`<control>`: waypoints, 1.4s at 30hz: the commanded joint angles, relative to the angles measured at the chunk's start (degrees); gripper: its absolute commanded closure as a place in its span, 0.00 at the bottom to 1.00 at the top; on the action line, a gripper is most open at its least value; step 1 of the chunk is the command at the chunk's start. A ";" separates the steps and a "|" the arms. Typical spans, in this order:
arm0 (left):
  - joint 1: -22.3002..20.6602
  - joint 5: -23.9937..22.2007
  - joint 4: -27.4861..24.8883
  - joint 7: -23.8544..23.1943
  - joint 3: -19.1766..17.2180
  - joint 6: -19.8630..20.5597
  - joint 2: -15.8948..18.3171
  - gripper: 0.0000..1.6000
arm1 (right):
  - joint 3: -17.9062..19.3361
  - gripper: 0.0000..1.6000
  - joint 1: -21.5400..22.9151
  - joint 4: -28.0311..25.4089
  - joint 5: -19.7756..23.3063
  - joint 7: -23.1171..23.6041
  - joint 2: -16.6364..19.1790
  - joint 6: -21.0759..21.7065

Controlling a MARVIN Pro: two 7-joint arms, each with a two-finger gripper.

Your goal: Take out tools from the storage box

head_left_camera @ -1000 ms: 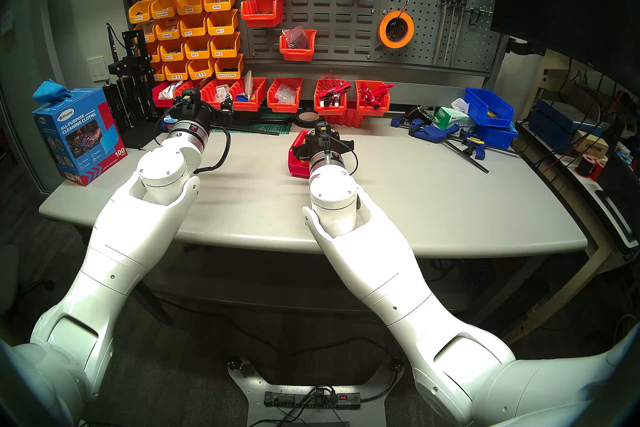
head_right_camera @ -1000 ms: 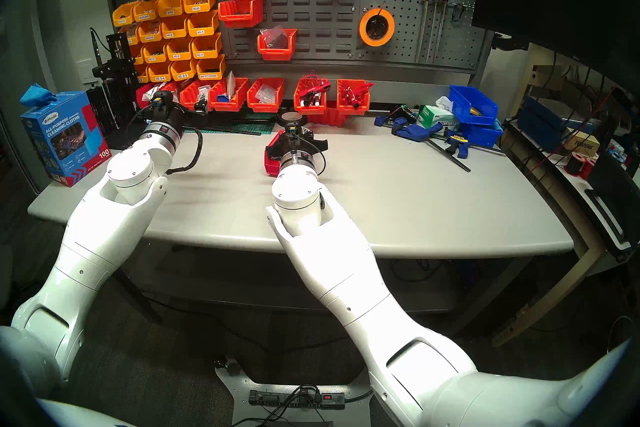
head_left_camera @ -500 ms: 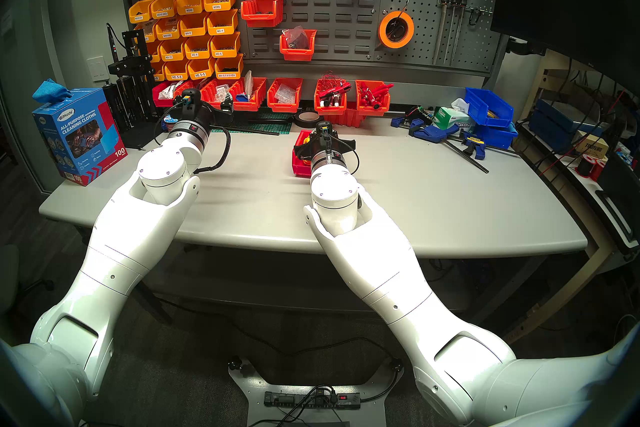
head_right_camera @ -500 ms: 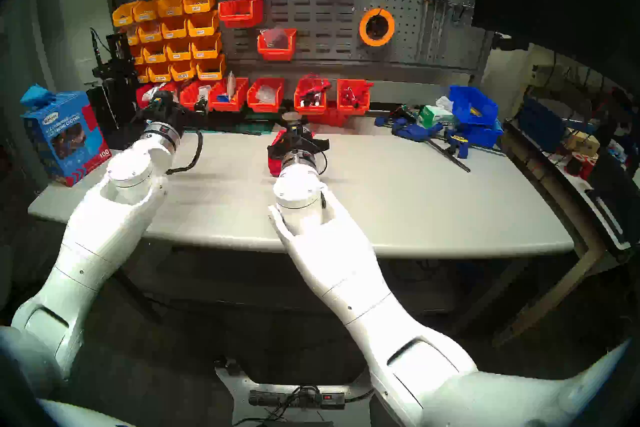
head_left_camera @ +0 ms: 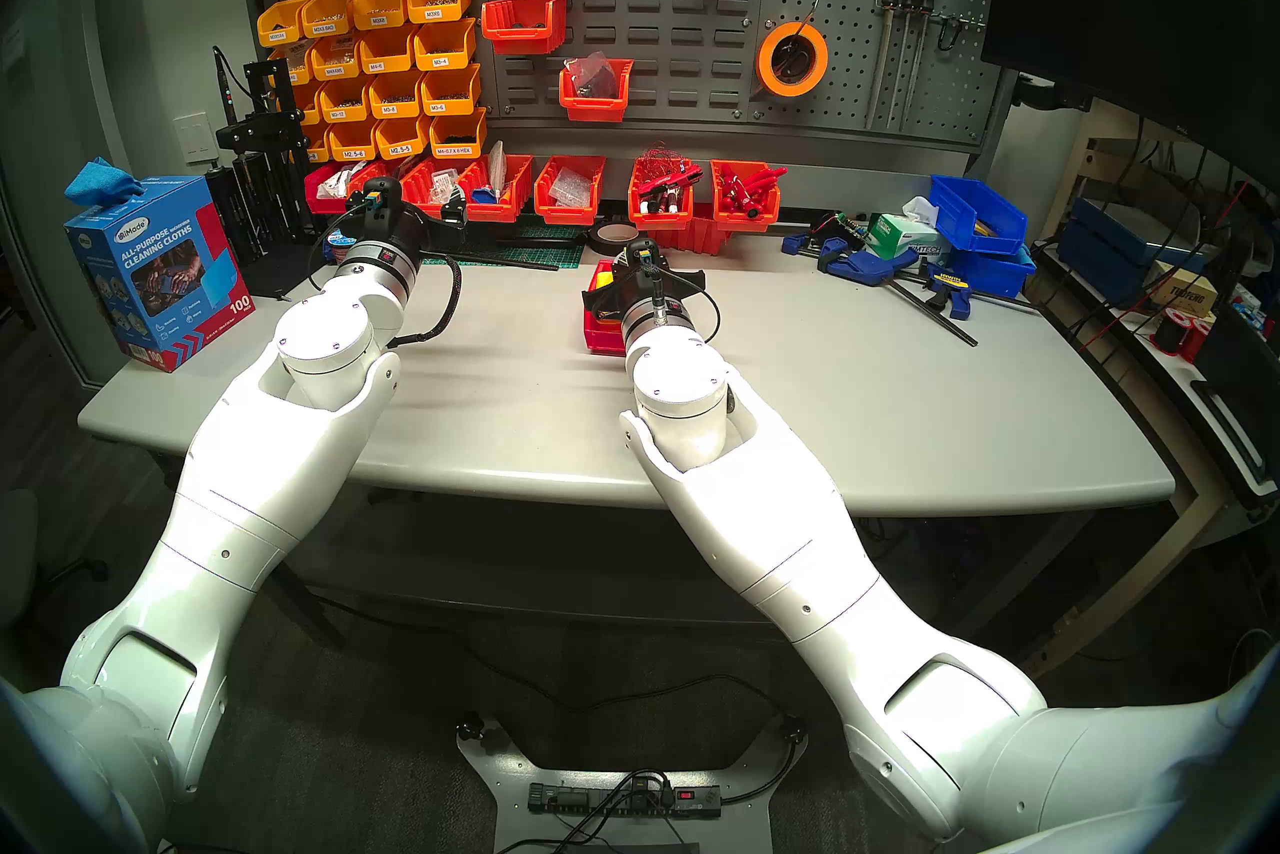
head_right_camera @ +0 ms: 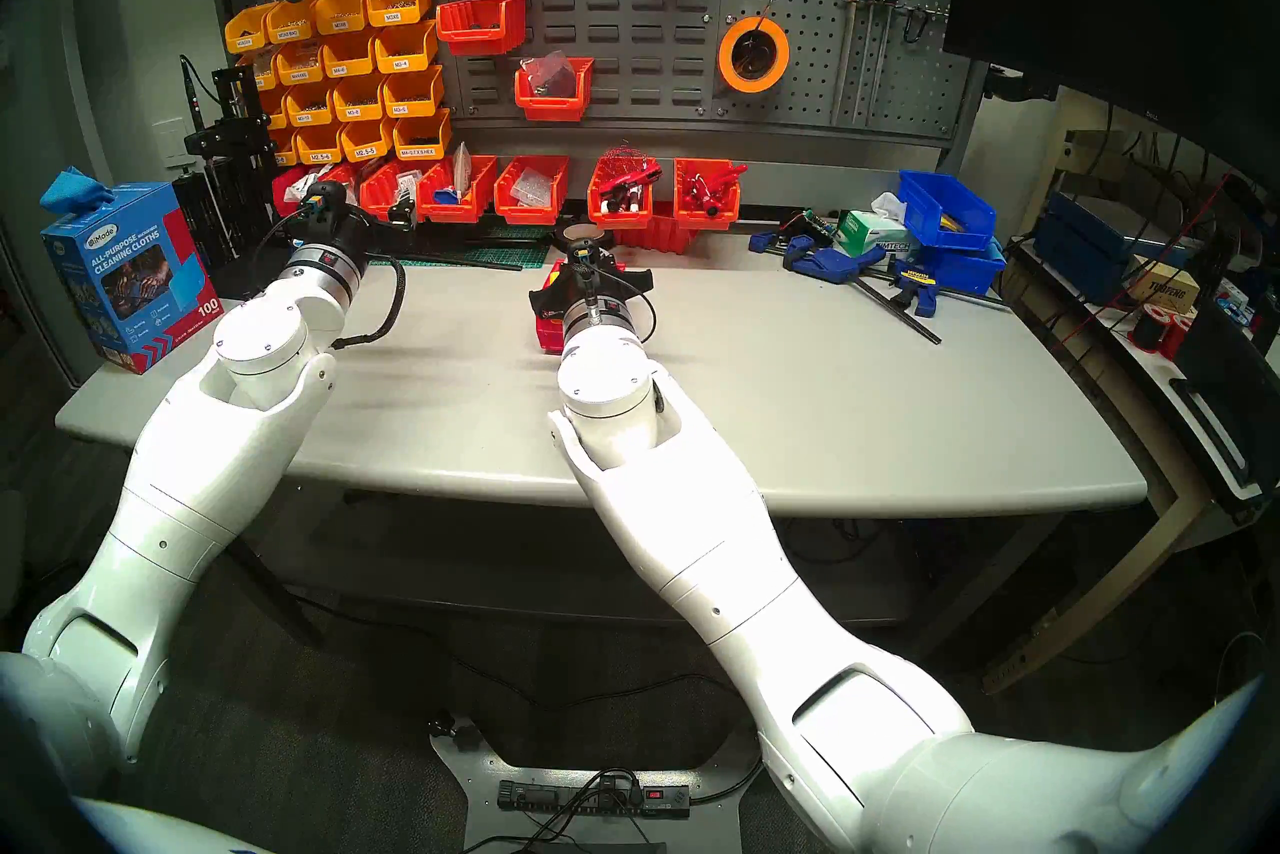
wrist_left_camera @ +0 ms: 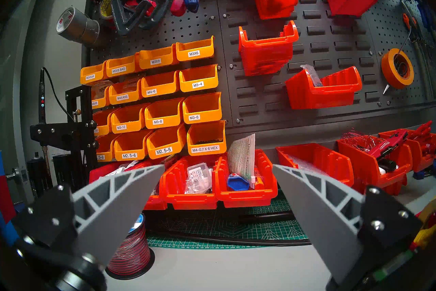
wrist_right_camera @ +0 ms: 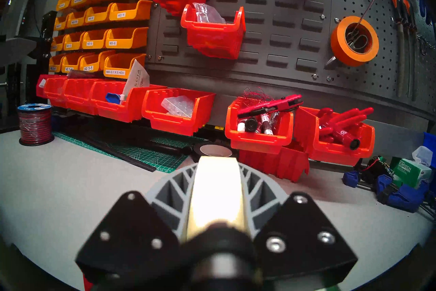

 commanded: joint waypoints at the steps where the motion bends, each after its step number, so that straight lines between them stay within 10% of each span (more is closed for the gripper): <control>1: -0.83 0.03 -0.41 -0.04 -0.33 -0.04 0.13 0.00 | 0.43 1.00 3.53 -1.93 -0.29 1.37 0.10 -0.77; 21: -0.82 0.04 -0.41 -0.04 -0.34 -0.05 0.12 0.00 | 5.32 1.00 5.88 -6.26 -0.31 2.07 2.10 -0.77; 42: -0.85 0.04 -0.41 -0.07 -0.35 0.00 0.12 0.00 | 10.18 1.00 -5.92 -17.18 3.36 -2.47 3.54 6.38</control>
